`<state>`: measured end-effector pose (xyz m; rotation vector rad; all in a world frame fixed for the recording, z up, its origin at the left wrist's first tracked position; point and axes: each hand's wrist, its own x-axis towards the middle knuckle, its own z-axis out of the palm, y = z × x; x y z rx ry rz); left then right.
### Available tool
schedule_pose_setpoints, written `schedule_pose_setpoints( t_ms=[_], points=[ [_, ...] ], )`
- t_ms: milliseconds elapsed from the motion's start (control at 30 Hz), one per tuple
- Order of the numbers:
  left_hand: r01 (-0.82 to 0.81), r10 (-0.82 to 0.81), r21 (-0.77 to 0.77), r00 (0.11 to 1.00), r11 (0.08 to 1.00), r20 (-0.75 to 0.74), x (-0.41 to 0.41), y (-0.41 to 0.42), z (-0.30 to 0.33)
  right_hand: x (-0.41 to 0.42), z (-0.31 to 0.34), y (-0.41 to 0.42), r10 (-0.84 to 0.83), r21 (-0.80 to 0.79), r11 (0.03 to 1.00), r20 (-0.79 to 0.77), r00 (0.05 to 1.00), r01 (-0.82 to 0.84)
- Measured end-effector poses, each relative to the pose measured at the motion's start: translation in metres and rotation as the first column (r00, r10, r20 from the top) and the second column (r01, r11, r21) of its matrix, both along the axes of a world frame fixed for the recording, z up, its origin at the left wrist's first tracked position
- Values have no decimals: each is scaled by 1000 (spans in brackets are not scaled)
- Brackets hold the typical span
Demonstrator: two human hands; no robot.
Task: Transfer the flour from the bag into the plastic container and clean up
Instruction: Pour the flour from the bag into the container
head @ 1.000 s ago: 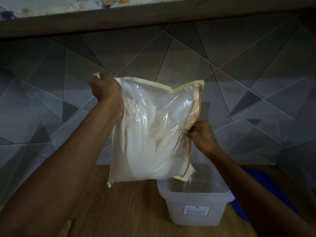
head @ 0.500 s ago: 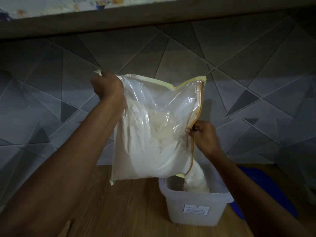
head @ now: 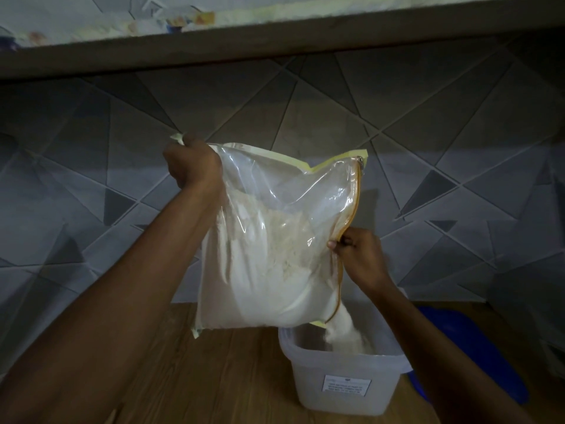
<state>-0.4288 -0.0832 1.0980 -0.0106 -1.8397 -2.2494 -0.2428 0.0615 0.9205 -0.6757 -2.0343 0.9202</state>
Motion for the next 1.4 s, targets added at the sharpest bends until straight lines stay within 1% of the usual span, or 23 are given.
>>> schedule_pose_setpoints(
  t_ms=[67,133,200,300,467,633,700,800,833,967,1067,1133,1233,1300,1400],
  points=[
    [-21,20,-94,1000,995,-15,2,-2,-1,-1,0,0,19,9,1000,17,1000,-19],
    [-23,20,-115,1000,993,-24,2,-1,-3,-1,0,0,47,8,999,24,999,-47],
    [-21,16,-123,999,992,-35,3,-1,-3,-1,0,-1,24,7,1000,-7,1000,-24],
    [-16,10,-121,999,993,-46,5,1,-2,-1,-3,-3,-4,34,999,0,1000,4],
    [2,-10,-126,998,992,-58,9,5,-1,-2,-8,0,-83,16,996,7,997,83],
    [1,-12,-127,997,992,-80,9,8,-1,3,-6,-4,-73,-1,997,3,997,73],
    [2,-12,-125,997,992,-81,11,10,-2,5,-4,-2,-40,9,999,41,998,39],
    [11,-21,-133,997,991,-71,13,10,0,6,-4,0,-25,-33,999,28,999,26],
    [15,-24,-139,997,990,-68,13,10,1,5,-4,1,-35,-31,999,14,999,36],
    [-1,-9,-149,997,989,-71,16,9,1,2,-3,0,-13,-5,1000,55,998,14],
    [9,-19,-156,998,988,-64,18,7,2,3,-4,1,-51,1,999,9,999,51],
    [6,-17,-152,998,988,-67,17,6,1,4,-4,0,-38,17,999,25,999,38],
    [-6,-6,-169,998,986,-68,16,6,2,5,-5,-1,-53,5,999,-5,999,53],
    [-2,-10,-168,998,986,-70,17,7,3,5,-4,-2,-49,31,998,-4,999,49],
    [8,-19,-147,997,989,-70,16,9,5,6,-3,-3,-43,4,999,-19,999,44]
  ],
)
